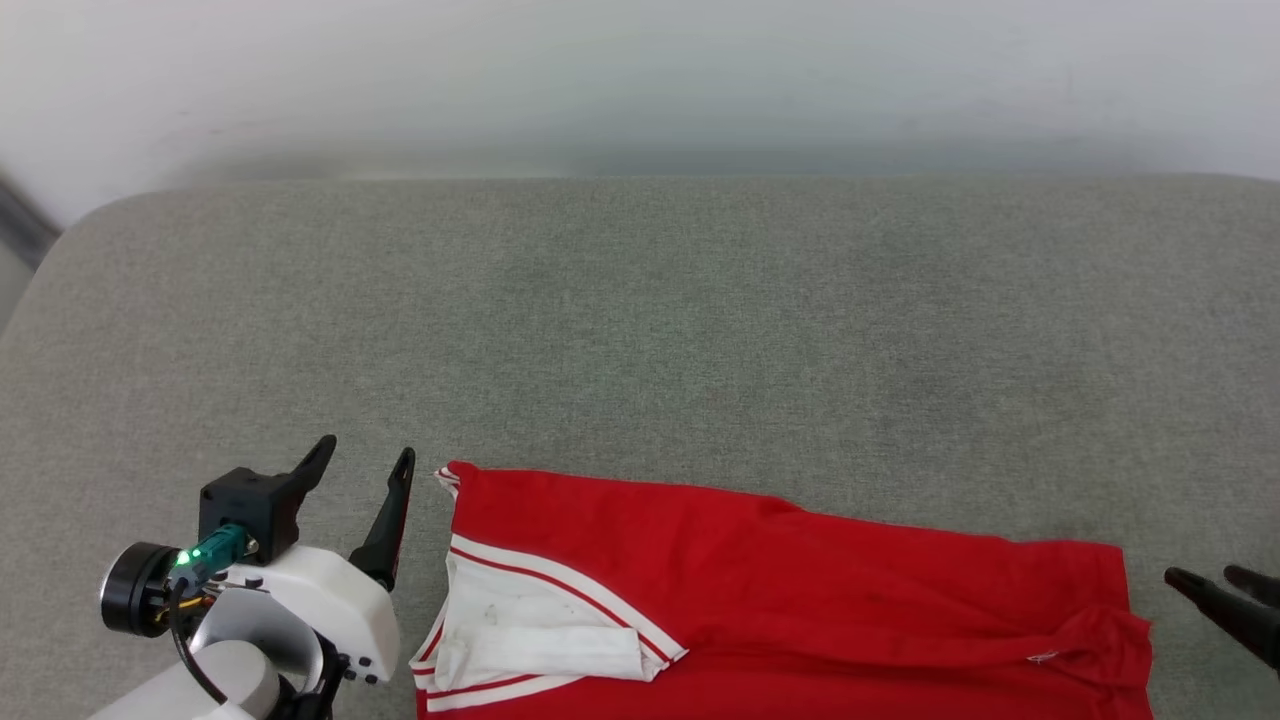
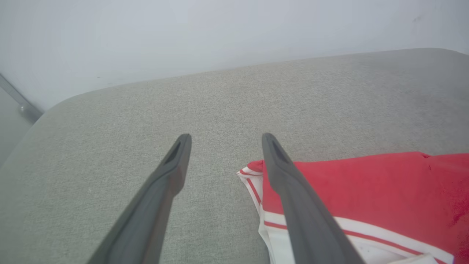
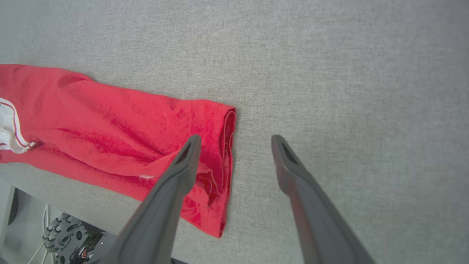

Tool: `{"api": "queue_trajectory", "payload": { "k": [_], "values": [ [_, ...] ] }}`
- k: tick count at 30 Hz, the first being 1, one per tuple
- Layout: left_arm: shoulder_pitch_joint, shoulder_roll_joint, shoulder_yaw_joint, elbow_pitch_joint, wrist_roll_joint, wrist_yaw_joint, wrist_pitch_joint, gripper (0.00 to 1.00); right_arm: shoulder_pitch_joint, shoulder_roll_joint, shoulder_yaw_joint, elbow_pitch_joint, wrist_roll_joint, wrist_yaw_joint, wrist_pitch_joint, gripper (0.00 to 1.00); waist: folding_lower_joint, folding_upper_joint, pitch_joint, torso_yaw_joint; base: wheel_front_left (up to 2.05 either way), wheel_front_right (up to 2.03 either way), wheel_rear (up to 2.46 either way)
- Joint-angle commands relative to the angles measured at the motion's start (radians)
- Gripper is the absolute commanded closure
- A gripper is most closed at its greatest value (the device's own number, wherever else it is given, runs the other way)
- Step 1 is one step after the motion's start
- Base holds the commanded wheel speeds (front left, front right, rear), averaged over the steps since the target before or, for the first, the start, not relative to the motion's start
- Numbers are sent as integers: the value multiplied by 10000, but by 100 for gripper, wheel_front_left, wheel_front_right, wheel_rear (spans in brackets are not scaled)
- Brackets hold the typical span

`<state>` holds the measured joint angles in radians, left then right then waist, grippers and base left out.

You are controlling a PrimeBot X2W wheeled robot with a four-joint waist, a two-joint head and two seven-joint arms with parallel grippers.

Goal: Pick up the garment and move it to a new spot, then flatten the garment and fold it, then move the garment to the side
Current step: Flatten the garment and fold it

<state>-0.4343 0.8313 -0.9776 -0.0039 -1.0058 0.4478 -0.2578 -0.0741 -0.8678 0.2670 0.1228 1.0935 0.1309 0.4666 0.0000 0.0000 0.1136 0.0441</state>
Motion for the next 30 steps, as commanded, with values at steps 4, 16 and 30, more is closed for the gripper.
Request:
{"api": "queue_trajectory", "payload": {
  "k": [4, 16, 30],
  "values": [
    [548, -605, 1251, -123, 1137, 471, -84, 0, 450, 512, -338, 280, 793, -4, 539, 0, 0, 0, 249, 190, 0, 0, 0],
    [2191, -2491, 4408, -158, 4205, -89, -81, 0, 342, 1938, 67, 1067, 1643, -2, 1761, 0, 0, 0, 728, 572, 0, 0, 0],
    [2969, -4414, 6301, 238, 6223, -1467, -74, 0, -488, 2755, 916, 1546, 1573, -9, 2141, 100, 0, 0, 910, 797, 0, 0, 0]
  ]
}}
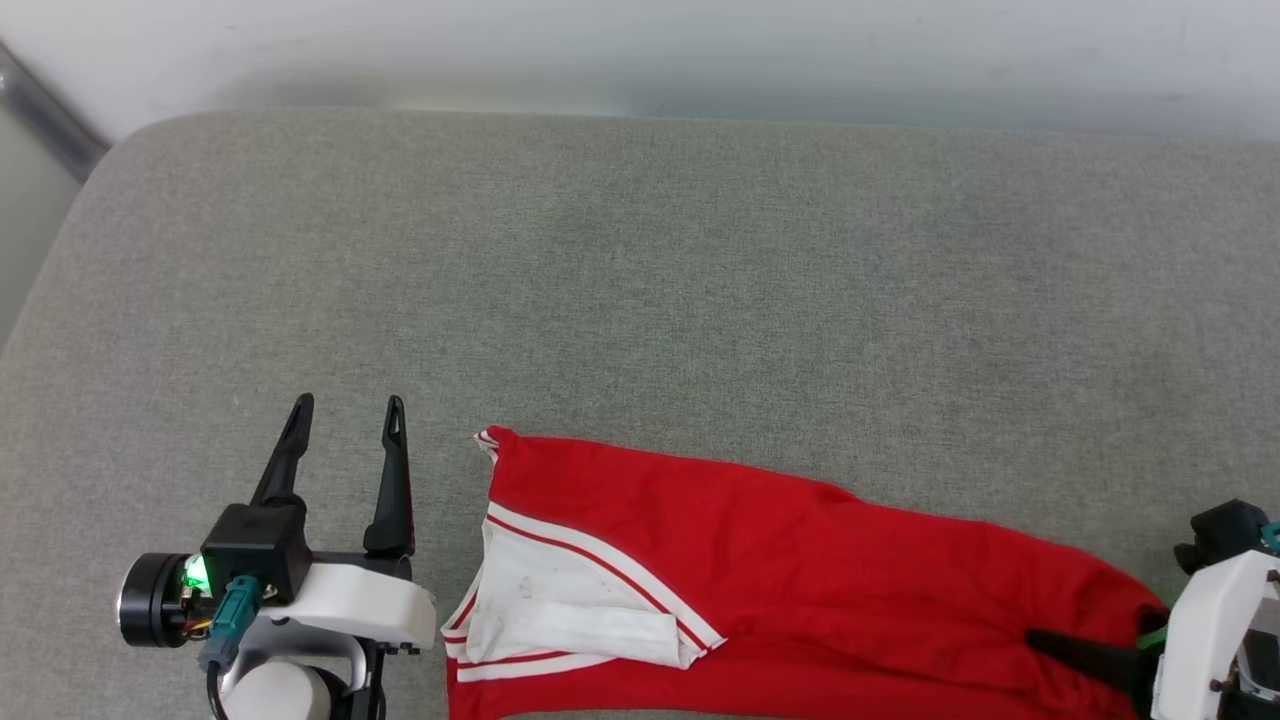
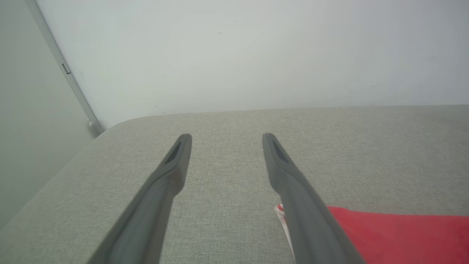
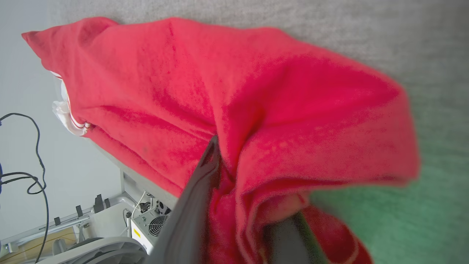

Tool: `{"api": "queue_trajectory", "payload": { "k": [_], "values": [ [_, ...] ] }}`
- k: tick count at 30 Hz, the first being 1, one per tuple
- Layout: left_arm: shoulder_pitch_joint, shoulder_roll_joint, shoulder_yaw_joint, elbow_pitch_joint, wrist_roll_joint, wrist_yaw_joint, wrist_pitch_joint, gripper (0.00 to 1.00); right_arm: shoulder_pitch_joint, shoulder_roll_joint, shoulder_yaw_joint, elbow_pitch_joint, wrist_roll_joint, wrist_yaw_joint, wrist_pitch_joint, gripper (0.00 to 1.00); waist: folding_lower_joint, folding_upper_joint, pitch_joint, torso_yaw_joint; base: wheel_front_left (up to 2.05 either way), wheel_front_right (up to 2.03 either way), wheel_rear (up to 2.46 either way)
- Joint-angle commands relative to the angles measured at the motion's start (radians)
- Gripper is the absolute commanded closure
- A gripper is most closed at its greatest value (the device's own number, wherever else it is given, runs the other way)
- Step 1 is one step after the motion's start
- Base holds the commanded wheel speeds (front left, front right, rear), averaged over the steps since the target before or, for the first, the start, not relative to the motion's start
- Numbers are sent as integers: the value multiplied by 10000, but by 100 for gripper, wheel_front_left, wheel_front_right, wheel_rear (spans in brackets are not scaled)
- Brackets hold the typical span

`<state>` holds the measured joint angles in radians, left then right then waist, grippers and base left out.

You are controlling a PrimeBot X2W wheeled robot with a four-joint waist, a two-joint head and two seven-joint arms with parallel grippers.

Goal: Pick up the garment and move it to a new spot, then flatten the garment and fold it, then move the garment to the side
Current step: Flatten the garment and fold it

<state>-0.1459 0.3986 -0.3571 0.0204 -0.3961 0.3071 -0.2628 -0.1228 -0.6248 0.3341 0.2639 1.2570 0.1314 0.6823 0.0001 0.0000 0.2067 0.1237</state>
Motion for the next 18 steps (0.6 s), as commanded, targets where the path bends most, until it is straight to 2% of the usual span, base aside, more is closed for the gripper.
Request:
{"api": "queue_trajectory", "payload": {
  "k": [1, 10, 14, 18],
  "values": [
    [153, -209, 221, 17, 250, -136, -24, 0, -57, 299, 244, 150, -87, -16, -49, 100, -1, 0, -42, -1, 0, 0, 0],
    [710, -1159, 1101, 40, 1291, -720, -24, 0, -417, -200, 128, -331, 16, -11, -459, 100, -1, 0, -377, -118, 0, 0, 0],
    [898, -1429, 1355, -19, 1605, -889, -24, 0, -354, -613, -37, -546, 50, -11, -608, 100, -1, 0, -513, -161, 0, 0, 0],
    [1190, -1765, 1694, -112, 1974, -1106, -23, 0, -25, -1438, -414, -519, -2, -11, -658, 100, -1, 0, -713, -213, 0, 0, 0]
  ]
}}
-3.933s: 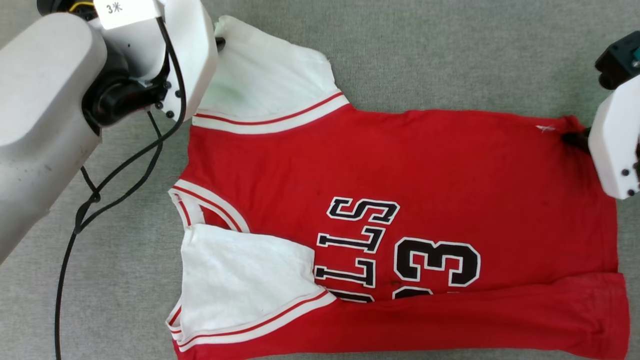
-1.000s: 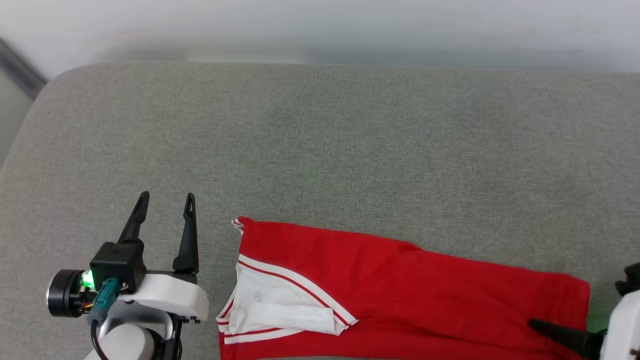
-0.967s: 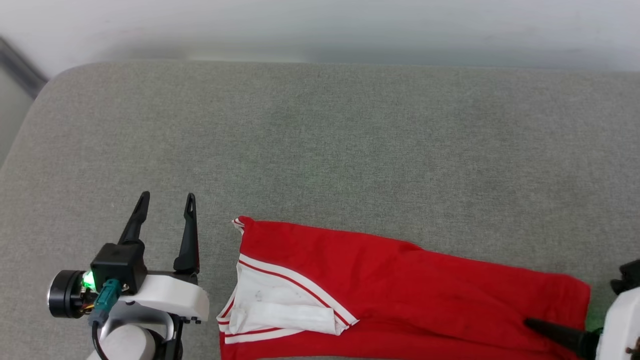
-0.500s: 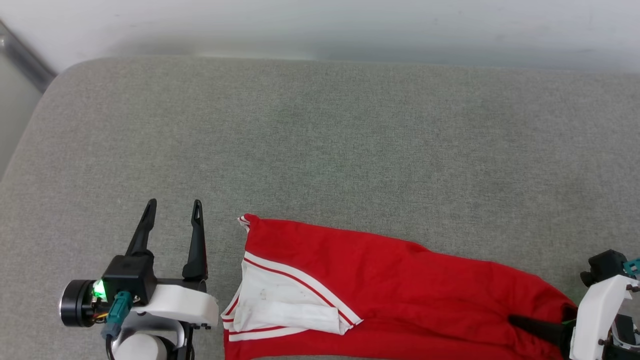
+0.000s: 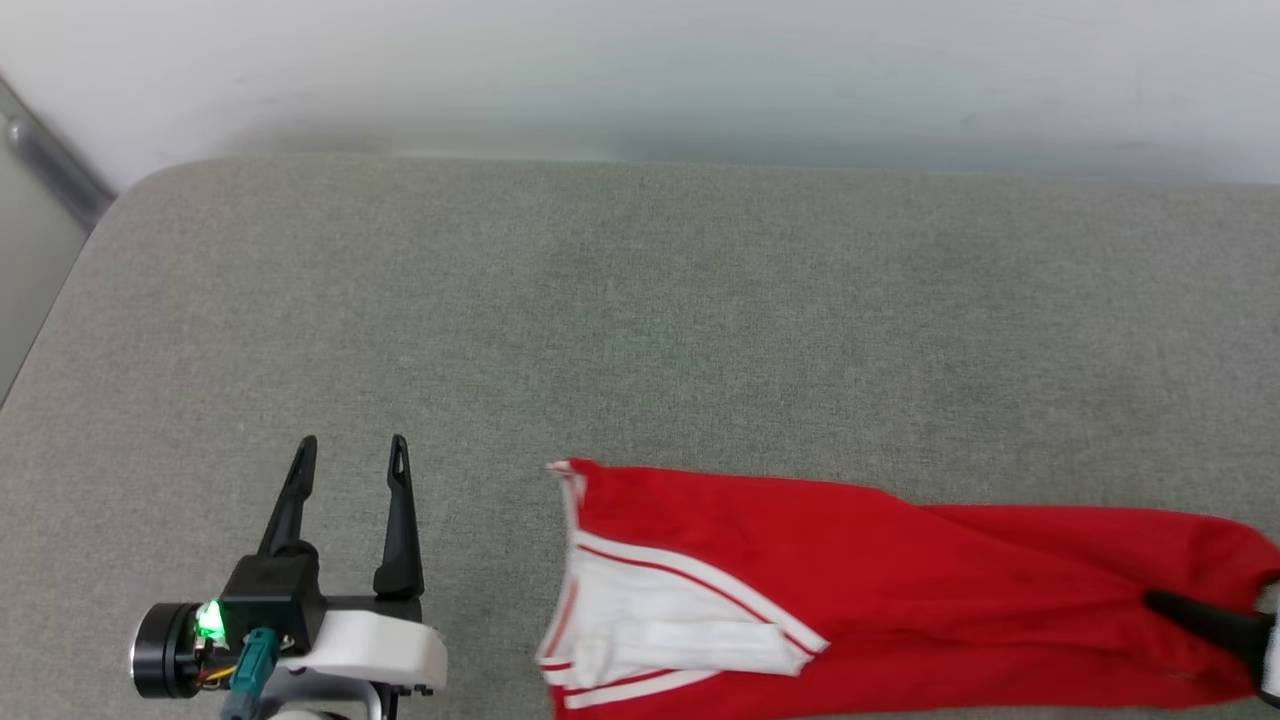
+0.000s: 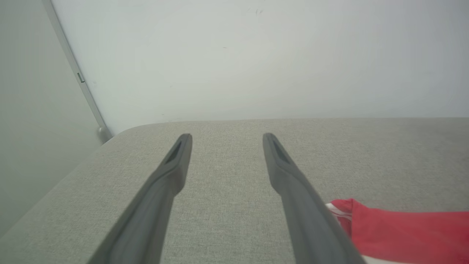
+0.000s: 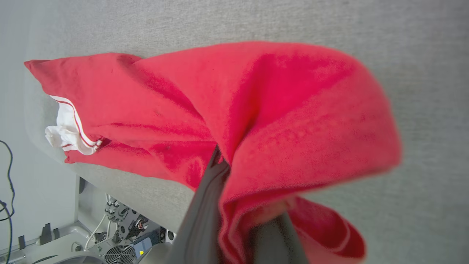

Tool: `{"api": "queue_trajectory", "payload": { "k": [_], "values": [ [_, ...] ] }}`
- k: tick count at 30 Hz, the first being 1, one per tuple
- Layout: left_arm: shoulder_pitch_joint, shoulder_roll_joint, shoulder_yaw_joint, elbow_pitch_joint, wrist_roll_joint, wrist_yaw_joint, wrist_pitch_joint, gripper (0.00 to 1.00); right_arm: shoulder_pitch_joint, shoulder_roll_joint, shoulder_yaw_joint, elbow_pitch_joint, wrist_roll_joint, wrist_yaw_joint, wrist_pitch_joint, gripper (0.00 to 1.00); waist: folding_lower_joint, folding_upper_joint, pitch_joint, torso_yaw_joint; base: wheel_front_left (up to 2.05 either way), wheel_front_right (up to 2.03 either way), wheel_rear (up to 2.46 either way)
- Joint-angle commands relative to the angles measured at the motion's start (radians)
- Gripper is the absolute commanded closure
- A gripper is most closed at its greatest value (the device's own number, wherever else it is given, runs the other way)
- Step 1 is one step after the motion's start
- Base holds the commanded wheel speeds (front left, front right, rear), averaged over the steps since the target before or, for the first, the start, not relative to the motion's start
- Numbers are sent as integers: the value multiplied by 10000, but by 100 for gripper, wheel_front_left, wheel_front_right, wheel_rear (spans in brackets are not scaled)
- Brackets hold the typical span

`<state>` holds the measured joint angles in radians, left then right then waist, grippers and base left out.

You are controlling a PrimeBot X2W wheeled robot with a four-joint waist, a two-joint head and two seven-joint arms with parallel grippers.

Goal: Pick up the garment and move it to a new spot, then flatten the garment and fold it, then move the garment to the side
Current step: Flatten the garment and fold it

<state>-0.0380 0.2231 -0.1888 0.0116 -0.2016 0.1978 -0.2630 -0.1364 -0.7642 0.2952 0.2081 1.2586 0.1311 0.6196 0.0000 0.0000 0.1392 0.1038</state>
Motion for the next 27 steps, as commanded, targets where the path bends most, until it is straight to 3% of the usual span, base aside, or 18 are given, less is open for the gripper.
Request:
{"api": "queue_trajectory", "payload": {
  "k": [1, 7, 13, 22, 23, 27],
  "values": [
    [194, -88, 91, -38, 101, -57, -21, 0, 217, -272, -111, 87, -89, -6, -10, 100, 0, 0, -84, -23, 0, 0, 0],
    [581, -471, 574, -28, 436, -393, -21, 0, 765, -1327, -678, 522, -277, -6, 151, 100, 0, 0, -314, -85, 0, 0, 0],
    [861, -772, 942, 7, 718, -673, -21, 0, 900, -1256, -760, -524, -171, -6, 565, 100, 0, 0, -486, -179, 0, 0, 0],
    [854, -1138, 1241, 26, 1035, -1078, -21, 0, 279, -60, -496, -2694, -387, -6, 1586, 100, 0, 0, -339, -115, 0, 0, 0],
    [685, -1251, 1273, 40, 1125, -1180, -21, 0, -242, 666, -66, -3087, -827, -6, 2026, 100, 0, 0, -162, -50, 0, 0, 0],
    [417, -1359, 1295, 96, 1200, -1338, -21, 0, -1158, 1643, 591, -3092, -1598, -6, 2448, 100, 0, 0, 115, 98, 0, 0, 0]
  ]
}}
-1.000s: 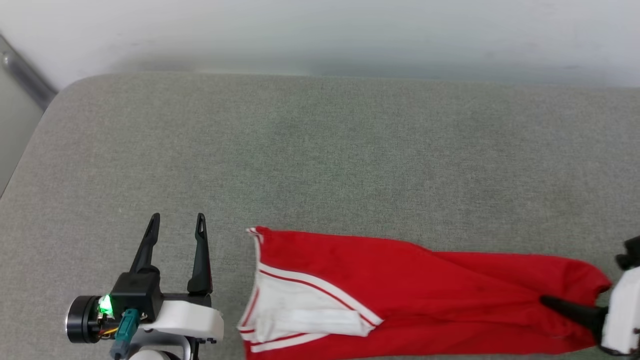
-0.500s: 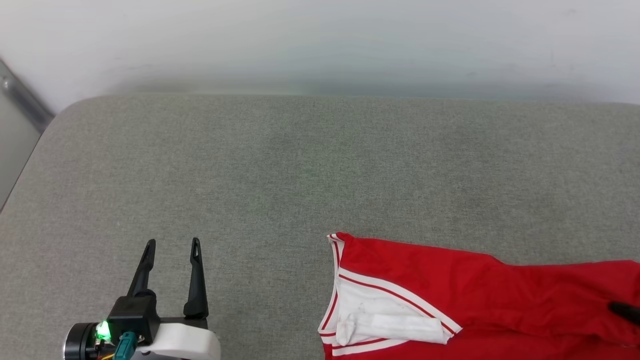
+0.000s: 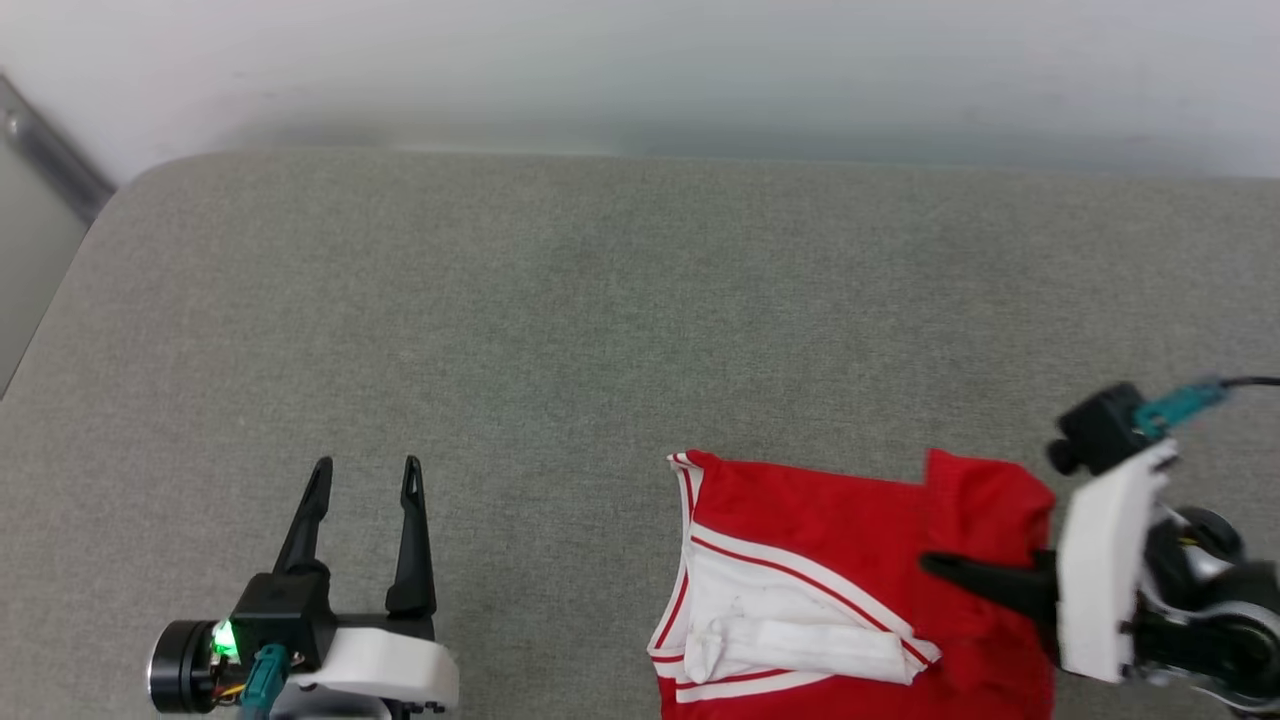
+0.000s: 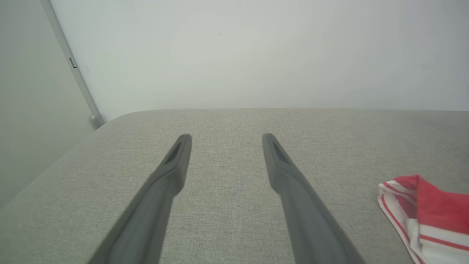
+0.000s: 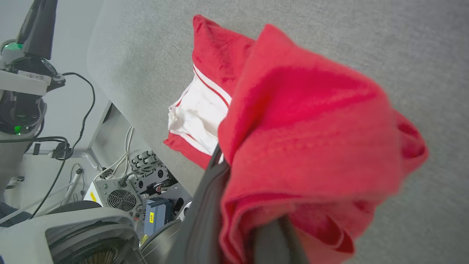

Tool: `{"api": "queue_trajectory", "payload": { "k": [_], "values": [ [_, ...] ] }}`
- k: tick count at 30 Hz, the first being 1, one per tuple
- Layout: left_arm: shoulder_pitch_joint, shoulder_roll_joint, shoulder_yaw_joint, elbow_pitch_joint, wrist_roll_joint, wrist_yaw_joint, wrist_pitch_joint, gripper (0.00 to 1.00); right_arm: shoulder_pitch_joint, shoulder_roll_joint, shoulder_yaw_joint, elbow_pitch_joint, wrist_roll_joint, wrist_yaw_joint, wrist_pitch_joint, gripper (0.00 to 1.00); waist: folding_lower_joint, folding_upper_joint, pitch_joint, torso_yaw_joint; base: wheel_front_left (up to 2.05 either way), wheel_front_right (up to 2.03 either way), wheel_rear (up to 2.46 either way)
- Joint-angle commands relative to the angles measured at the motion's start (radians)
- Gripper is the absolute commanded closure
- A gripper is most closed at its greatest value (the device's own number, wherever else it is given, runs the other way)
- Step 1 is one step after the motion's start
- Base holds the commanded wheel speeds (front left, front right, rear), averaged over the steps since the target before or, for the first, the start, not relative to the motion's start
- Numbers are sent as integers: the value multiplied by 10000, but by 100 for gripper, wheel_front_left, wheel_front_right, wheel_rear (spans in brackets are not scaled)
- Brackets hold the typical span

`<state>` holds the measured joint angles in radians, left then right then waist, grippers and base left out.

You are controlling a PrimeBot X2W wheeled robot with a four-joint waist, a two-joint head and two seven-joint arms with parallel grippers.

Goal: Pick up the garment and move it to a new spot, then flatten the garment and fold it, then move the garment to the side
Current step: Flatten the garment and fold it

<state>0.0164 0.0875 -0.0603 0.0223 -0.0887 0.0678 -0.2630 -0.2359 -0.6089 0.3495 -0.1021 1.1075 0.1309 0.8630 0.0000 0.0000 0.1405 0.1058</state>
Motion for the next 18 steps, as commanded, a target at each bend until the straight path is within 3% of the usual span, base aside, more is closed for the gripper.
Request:
{"api": "queue_trajectory", "payload": {
  "k": [1, 8, 18],
  "values": [
    [-194, -36, 6, 14, 80, -70, -21, 0, -359, 316, 235, 93, -275, -4, 92, 100, 0, 0, 166, 125, 0, 0, 0],
    [-573, -203, 29, 101, 160, -252, -21, 0, -1586, 1589, 1516, 1199, -1644, -4, -59, 100, 0, 0, 629, 387, 0, 0, 0],
    [-802, -318, 158, 257, 149, -363, -21, 0, -2046, 2095, 2955, 3581, -2709, -9, -1311, 100, 0, 0, 866, 488, 0, 0, 0]
  ]
}}
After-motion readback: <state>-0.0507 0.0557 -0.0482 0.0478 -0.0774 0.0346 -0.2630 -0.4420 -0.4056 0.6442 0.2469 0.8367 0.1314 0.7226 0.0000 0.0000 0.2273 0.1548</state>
